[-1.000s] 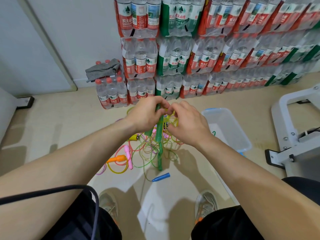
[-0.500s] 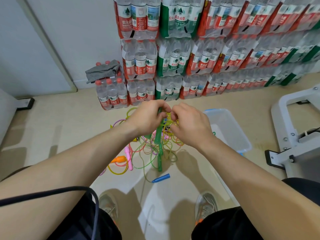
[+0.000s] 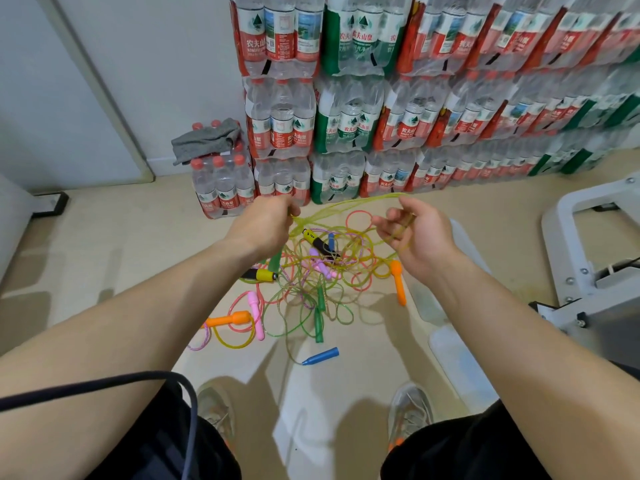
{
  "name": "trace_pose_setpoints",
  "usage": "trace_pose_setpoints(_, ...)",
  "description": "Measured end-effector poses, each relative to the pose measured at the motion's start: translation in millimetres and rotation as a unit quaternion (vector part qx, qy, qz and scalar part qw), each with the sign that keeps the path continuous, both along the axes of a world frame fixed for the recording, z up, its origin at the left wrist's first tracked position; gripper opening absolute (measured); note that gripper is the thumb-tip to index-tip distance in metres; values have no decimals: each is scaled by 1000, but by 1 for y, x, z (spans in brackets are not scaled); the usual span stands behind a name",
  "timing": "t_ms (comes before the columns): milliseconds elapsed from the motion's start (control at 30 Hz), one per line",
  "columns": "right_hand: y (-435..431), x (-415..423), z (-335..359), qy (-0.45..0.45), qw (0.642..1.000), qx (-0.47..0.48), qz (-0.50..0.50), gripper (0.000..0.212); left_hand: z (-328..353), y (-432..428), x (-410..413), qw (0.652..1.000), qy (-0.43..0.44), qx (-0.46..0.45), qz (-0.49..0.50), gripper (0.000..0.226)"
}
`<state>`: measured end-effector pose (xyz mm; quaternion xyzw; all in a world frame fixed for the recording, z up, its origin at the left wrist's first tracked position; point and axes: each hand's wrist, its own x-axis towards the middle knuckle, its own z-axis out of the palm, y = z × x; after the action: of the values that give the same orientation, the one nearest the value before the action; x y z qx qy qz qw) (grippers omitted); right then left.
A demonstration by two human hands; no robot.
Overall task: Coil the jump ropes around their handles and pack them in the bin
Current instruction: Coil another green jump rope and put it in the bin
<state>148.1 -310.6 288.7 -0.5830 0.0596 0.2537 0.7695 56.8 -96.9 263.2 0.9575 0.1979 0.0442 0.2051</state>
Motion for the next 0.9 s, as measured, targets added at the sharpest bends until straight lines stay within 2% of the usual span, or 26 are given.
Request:
trace_pose_setpoints(67,-3,6,0,23,999,15,-27,26,1,5,-1,1000,4,17,19,28)
trace_pose_setpoints(100,-5,10,-2,-6,999,-41,-24,27,3,7,-1,999,0,19,28,30)
trace_pose_setpoints(133,-6,13,-5,-61,988,-138,-9,24,4,8,-1,999,-8,13,35,30)
trace_pose_setpoints(200,-8,16,-16,-182,923,-337,46,10,8,9,0,998,-35,-13,48,29)
trace_pose_setpoints(267,-9,11,-28,-207,865,-437,138,3,13,7,1,996,-65,-35,54,28)
trace_pose_setpoints(300,-9,8,-33,-205,842,-460,194,6,15,5,2,995,-77,-43,53,26)
trace_pose_setpoints(400,-7,-2,-40,-180,794,-485,320,25,22,-5,1,994,-95,-46,26,23)
trace_pose_setpoints(533,-5,0,-41,-203,749,-543,322,92,27,-16,-1,993,-109,-37,-32,24)
trace_pose_setpoints(600,-1,-1,-41,-236,764,-515,310,102,27,-21,-2,992,-109,-38,-55,23)
trace_pose_setpoints(733,8,-10,-38,-270,849,-373,260,56,24,-27,-2,990,-106,-36,-83,21)
trace_pose_setpoints(900,20,-18,-36,-314,870,-299,234,24,23,-32,-1,988,-115,-50,-95,19)
